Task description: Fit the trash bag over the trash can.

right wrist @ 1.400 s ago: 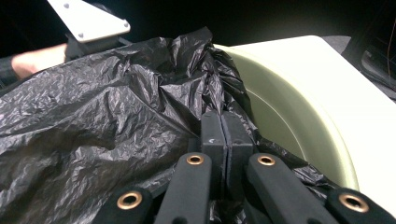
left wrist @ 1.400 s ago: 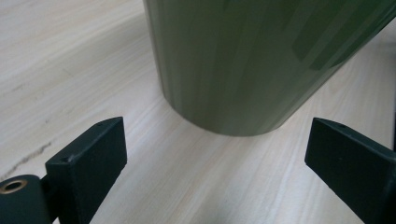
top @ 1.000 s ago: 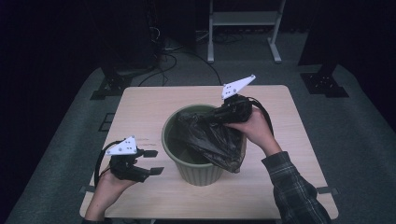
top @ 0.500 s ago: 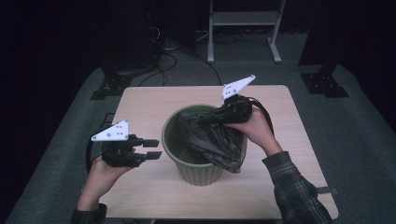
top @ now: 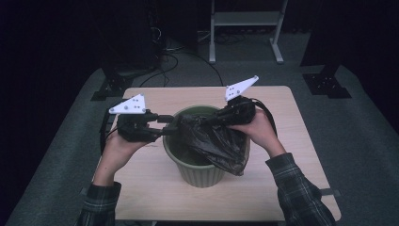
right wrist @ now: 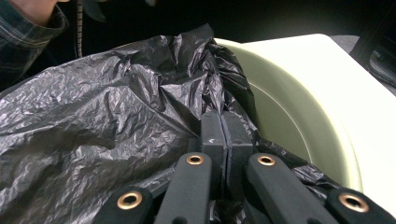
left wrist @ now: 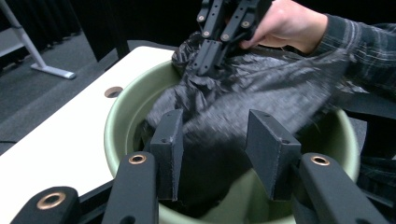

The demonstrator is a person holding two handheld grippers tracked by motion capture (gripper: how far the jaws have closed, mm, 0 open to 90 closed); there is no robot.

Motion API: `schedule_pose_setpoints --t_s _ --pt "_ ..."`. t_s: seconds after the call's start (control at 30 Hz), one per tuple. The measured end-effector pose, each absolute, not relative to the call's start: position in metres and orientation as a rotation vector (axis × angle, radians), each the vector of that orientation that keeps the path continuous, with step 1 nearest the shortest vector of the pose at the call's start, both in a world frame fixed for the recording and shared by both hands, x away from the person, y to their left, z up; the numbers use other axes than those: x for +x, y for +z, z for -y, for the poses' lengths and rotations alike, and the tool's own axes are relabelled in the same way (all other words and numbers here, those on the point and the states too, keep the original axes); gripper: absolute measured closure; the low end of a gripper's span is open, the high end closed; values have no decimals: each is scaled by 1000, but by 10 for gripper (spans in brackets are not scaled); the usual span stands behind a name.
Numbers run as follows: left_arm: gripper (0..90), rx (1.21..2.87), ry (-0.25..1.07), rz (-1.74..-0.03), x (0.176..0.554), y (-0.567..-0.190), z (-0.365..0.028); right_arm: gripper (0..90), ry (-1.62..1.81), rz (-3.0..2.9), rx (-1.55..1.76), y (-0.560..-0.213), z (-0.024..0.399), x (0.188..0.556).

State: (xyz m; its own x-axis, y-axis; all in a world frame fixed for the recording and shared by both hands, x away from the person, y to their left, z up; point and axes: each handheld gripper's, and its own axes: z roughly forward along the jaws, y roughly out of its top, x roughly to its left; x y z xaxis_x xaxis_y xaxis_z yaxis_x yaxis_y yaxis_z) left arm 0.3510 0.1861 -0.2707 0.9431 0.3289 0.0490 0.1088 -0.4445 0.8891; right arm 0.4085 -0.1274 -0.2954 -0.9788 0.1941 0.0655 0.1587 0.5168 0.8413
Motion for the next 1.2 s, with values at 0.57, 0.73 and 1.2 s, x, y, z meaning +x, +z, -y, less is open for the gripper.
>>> schedule_pose_setpoints --t_s 0.57,0.73,1.2 --pt "671 2116 183 -288 372 -299 -154 898 1688 -2653 315 -290 132 413" --pt "671 2148 199 -261 369 -300 -148 897 1701 -2640 299 -285 122 414" --pt "764 2163 226 -247 371 -294 -139 846 1681 -2654 252 -285 113 410"
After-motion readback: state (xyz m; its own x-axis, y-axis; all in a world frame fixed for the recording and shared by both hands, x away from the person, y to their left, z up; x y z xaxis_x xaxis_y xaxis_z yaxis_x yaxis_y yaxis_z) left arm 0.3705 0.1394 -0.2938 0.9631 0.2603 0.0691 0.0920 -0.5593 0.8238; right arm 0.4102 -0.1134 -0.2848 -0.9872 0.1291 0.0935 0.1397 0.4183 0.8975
